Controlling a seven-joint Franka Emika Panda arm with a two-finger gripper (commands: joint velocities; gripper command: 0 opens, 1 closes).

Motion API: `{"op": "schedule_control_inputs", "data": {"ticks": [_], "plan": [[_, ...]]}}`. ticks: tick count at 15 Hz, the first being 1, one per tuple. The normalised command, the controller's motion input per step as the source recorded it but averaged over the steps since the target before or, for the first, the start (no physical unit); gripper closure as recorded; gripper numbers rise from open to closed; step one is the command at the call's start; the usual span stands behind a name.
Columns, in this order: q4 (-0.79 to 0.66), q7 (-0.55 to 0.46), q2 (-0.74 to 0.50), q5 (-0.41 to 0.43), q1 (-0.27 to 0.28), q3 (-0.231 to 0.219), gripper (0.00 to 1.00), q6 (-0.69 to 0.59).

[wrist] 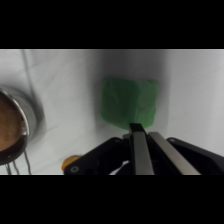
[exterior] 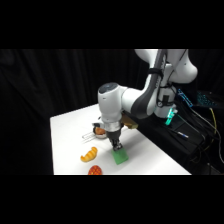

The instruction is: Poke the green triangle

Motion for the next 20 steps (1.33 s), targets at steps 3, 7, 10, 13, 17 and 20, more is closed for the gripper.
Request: {"op": "schedule_control_inputs", "data": {"ticks": [3,7,10,13,17,20], "plan": [[0.29,-0.03,0.35,0.076,0.011,-0.022,0.96,0.06],[0.33,-0.08,0.34,0.127,-0.032,0.005,0.96,-0.09],[0.18,-0.10,0.17,0.151,-0.047,0.038,0.96,-0.11],[-0.15,-0.03,-0.18,0.114,0.010,0.023,0.96,-0.08],[-0.39,0.08,-0.50,0.039,0.085,-0.028,0.95,-0.11],[-0.29,0.03,-0.53,0.066,0.021,0.007,0.70,-0.26]]}}
